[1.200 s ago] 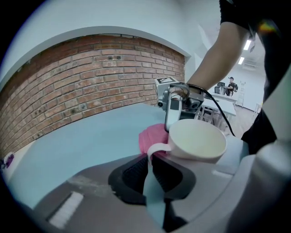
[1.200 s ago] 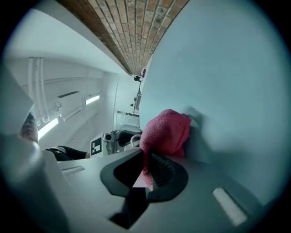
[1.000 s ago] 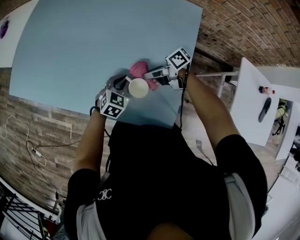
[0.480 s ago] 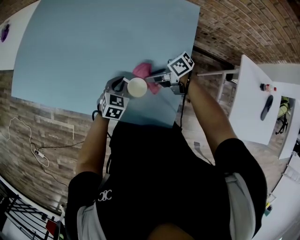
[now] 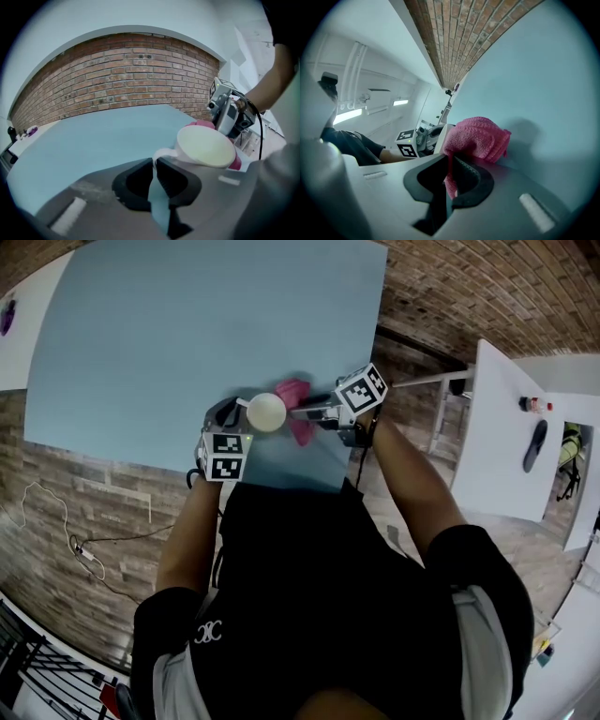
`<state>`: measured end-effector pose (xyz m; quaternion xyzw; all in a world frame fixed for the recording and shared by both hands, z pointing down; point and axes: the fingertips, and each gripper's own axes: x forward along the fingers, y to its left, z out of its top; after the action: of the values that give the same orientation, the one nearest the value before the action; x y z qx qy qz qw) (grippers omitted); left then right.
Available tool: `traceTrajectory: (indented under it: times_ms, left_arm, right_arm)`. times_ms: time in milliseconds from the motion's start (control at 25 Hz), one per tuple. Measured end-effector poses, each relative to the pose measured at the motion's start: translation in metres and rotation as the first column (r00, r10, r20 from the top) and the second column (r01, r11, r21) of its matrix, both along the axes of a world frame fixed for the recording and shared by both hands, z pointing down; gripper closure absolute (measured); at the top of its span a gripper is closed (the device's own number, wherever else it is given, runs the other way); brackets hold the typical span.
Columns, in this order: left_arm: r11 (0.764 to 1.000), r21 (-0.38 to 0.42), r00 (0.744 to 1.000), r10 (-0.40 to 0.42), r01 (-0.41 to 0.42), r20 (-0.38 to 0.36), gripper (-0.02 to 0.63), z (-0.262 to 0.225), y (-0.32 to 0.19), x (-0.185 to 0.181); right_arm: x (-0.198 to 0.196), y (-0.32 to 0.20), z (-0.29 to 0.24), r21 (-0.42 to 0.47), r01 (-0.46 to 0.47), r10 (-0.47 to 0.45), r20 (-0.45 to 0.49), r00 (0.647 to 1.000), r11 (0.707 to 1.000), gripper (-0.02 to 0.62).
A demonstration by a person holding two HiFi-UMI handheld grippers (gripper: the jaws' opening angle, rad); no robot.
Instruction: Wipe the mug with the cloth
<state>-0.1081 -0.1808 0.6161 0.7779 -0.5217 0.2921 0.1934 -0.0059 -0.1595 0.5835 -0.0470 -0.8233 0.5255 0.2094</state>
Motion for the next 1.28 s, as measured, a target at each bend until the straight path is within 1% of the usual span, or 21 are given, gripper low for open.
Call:
traceTrajectory:
  times_ms: [160,320,440,520,600,840,1000,1280]
  left_arm:
    - [0.998,0.012,0.998,-0.066,0.066,0.006,0.572,-0.007,0.002,-0.002]
    - [0.987,-0.005,0.987,-0.158,0.158,0.007,0.572,-0.006,0.007,-0.004]
    - [0.978,-0.015,0.978,-0.207,0.207,0.006,0.572,-0.005,0.011,-0.005]
    - [0.974,-0.015,0.975,-0.224,0.224,0.007,0.572,-0.004,0.012,-0.006]
    - [0.973,-0.013,0.973,-0.228,0.228,0.016,0.572,-0.003,0.012,-0.007]
    - [0.972,-0.026,0.972,-0.231,0.232,0.055,0.561,0.004,0.016,-0.006]
    - [0.979,-0.031,0.977,-0.197,0.200,0.076,0.560,0.003,0.014,-0.003]
    - [0.983,-0.040,0.980,-0.174,0.178,0.095,0.560,0.004,0.020,-0.001]
  right_arm:
    - [-0.001,0.010,0.001,0.013,-0.001,0.001,-0.003,1.000,1.000,0.557]
    - [0.000,0.020,0.005,0.023,0.000,0.000,-0.009,1.000,1.000,0.557]
    - [-0.001,0.029,0.008,0.050,0.019,-0.017,-0.025,1.000,0.999,0.557]
    - [-0.003,0.035,0.011,0.071,0.040,-0.038,-0.039,0.999,0.997,0.557]
    - [-0.005,0.040,0.014,0.092,0.064,-0.059,-0.052,0.997,0.994,0.557]
    - [-0.018,0.058,0.013,0.106,0.127,-0.121,-0.060,0.991,0.986,0.557]
    - [-0.026,0.068,0.011,0.109,0.163,-0.157,-0.056,0.986,0.981,0.557]
    - [-0.029,0.071,0.014,0.119,0.193,-0.186,-0.073,0.980,0.974,0.557]
